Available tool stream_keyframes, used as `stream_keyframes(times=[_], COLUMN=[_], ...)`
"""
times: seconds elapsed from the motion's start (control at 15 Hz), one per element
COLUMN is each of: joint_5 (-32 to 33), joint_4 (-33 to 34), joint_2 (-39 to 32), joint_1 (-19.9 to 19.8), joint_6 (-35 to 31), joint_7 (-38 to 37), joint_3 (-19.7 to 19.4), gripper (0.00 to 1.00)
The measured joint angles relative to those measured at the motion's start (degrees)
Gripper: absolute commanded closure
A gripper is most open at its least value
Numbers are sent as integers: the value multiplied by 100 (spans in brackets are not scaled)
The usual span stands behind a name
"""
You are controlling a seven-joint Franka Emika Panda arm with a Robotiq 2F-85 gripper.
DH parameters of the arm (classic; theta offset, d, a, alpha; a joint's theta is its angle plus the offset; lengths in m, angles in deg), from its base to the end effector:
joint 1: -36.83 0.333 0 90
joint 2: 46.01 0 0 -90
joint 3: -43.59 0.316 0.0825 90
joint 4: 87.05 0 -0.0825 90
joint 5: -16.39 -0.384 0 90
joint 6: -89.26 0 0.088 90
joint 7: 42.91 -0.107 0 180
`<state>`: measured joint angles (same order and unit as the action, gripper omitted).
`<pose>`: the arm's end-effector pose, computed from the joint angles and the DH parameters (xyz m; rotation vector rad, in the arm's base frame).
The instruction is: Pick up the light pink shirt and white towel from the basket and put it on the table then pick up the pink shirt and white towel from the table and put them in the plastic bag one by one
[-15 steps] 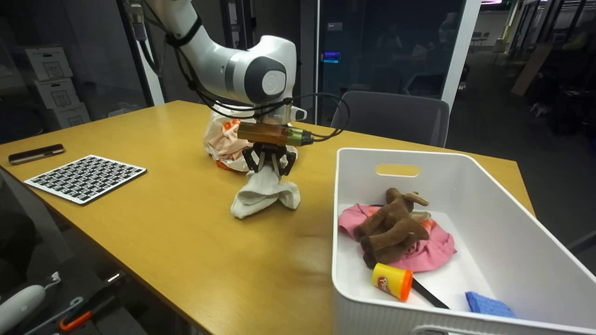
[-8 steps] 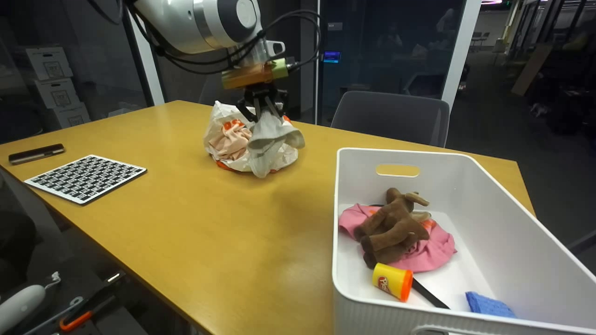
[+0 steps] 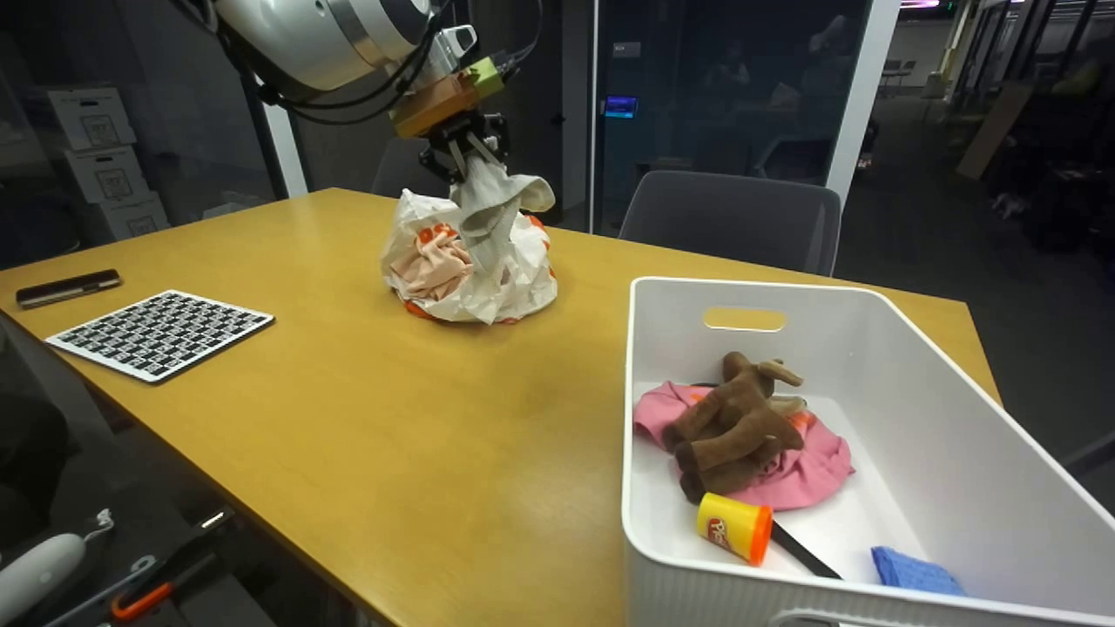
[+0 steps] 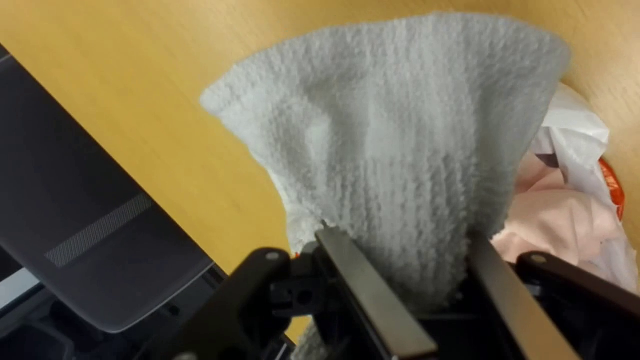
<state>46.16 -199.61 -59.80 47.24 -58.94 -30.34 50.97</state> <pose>0.6018 0.1984 0.3920 2.4980 1.2249 0.5561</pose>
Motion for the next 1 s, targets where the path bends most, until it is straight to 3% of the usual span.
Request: stream_keyframes(times=[0.47, 0.73, 1.0], joint_5=[1051, 831, 88], joint_4=[466, 550, 639], joint_2=[-129, -351, -753], joint_1=[473, 474, 391], joint_6=[-3, -6, -135], joint_7=[-678, -652, -221], joint_3=[-10, 24, 128], gripper=[91, 91, 91])
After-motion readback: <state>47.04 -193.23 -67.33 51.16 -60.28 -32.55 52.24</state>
